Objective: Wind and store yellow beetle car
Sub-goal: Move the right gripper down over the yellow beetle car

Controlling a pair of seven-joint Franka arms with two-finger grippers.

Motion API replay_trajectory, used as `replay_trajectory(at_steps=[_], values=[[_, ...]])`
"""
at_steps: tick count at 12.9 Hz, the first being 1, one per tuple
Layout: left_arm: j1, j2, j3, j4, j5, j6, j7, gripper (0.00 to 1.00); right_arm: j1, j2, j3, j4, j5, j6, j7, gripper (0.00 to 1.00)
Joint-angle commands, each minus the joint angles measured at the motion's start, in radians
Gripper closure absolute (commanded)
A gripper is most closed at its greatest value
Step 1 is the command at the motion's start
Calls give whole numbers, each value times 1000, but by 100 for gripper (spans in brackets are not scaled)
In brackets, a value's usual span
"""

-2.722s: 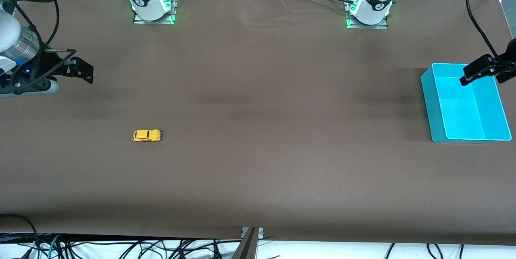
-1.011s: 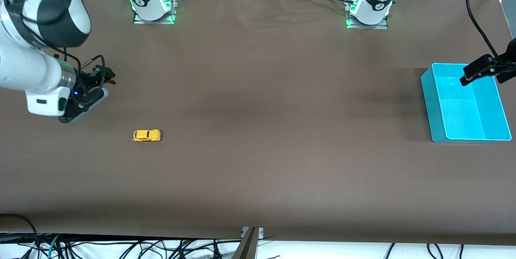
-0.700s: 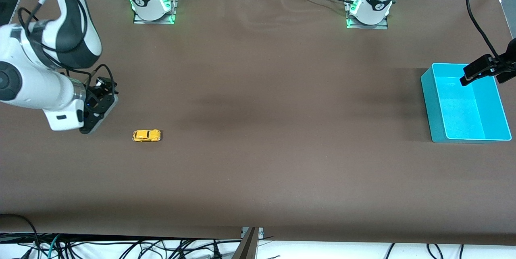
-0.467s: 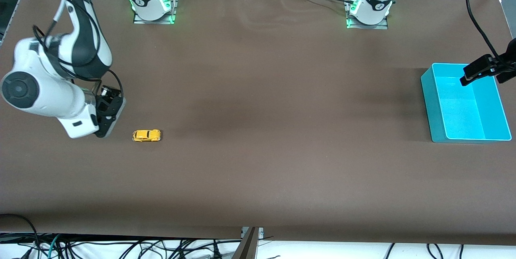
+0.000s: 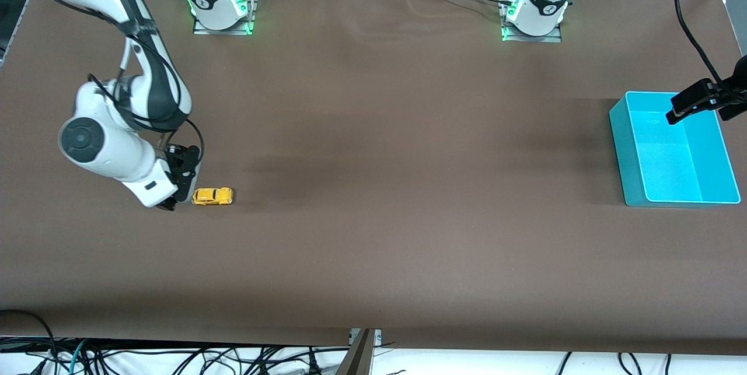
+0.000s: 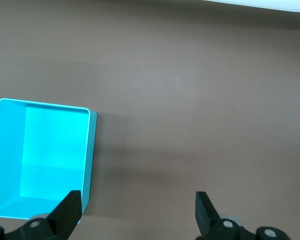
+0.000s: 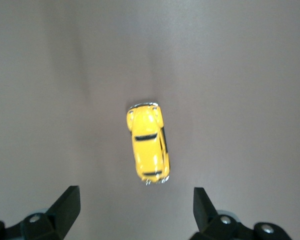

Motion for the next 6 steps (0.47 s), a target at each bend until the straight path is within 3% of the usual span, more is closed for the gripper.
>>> replay_trajectory(at_steps=[1,6], values=[[8,16,-7,33,10,-18,12,0,-7,21,6,-71,2,143,-77,0],[8,16,-8,33,10,-18,12,0,-9,116,10,-72,4,277,-189,0]])
